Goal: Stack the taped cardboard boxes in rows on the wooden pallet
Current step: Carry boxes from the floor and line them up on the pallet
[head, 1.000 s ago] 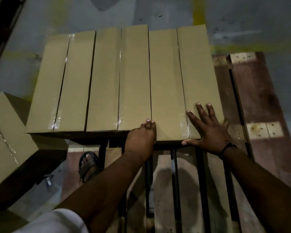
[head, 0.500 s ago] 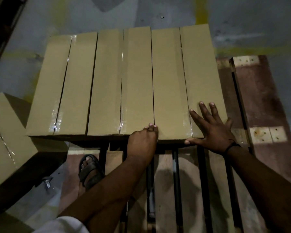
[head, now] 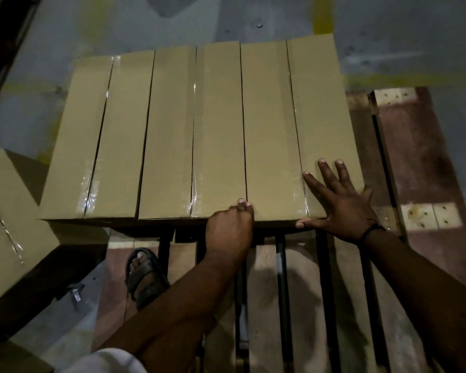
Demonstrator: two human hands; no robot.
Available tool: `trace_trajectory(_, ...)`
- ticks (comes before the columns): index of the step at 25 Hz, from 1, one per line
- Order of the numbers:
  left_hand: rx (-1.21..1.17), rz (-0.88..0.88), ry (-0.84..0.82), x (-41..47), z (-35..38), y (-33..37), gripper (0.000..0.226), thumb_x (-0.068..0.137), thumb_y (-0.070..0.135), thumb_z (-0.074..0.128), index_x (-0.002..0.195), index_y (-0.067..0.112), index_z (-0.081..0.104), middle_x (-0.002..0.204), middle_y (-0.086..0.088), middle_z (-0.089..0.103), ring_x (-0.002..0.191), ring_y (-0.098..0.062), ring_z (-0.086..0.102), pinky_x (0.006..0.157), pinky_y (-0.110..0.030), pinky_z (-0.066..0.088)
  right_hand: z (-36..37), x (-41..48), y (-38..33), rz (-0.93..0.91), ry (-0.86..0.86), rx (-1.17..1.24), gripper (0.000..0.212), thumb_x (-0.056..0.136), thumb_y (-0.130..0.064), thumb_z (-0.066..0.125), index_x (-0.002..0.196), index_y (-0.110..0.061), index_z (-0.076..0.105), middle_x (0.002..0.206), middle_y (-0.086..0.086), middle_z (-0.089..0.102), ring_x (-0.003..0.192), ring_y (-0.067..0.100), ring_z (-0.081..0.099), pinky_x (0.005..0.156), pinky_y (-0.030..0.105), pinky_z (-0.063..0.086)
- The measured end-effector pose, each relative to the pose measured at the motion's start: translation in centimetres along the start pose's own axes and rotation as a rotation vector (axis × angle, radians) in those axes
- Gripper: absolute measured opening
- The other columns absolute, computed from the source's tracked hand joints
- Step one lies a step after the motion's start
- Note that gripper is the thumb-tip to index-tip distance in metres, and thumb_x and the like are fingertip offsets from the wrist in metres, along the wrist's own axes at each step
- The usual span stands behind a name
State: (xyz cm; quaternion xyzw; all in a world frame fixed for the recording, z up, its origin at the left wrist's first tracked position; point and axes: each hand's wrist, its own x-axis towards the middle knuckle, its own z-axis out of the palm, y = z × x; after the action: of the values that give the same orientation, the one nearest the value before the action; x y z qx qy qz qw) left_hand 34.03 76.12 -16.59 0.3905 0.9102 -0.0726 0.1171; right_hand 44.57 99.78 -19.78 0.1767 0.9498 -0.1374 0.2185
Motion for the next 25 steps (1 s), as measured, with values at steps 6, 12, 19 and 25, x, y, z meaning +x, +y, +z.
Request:
trace_trajectory(6,0.009,-0.024,-0.014,0.0,-0.1,0.3,0.034,0.110,0.021,0.040,0.143,0.017,0.047,0.134,-0.006,0.062,0.097,-0.023,0.070,0.065,-0.031,0.042,0.0,0.3,0.1,-0.001,0.005,-0.001,0.124,0.055,-0.102,0.037,0.158,-0.052,-0.009,0.163,-0.016,-0.035,0.149,0.017,-0.036,0.108,0.083,0.014)
trace_trajectory(12,0.022,0.010,-0.025,-0.1,0.5,0.1,0.041,0.109,0.019,0.041,0.150,0.015,0.040,0.148,-0.008,0.053,0.103,-0.023,0.070,0.075,-0.033,0.053,-0.1,0.4,0.0,0.007,-0.008,-0.003,0.123,0.058,-0.099,0.044,0.158,-0.051,-0.010,0.162,-0.016,-0.038,0.149,0.017,-0.037,0.108,0.082,0.010)
trace_trajectory(19,0.048,0.023,-0.073,-0.3,0.5,0.0,0.046,0.108,0.017,0.044,0.153,0.012,0.034,0.148,-0.012,0.051,0.103,-0.026,0.069,0.078,-0.034,0.054,0.0,0.7,0.0,0.009,0.001,0.015,0.122,0.063,-0.094,0.052,0.159,-0.050,-0.008,0.163,-0.014,-0.035,0.149,0.018,-0.036,0.108,0.082,0.007)
trace_trajectory(25,0.059,0.050,-0.098,-0.4,-0.1,0.3,0.056,0.108,0.012,0.043,0.160,0.010,0.021,0.167,-0.013,0.026,0.130,-0.027,0.058,0.095,-0.039,0.053,0.2,1.1,0.2,0.001,0.017,0.020,0.122,0.065,-0.092,0.056,0.158,-0.051,-0.010,0.163,-0.014,-0.035,0.149,0.018,-0.036,0.108,0.082,0.006)
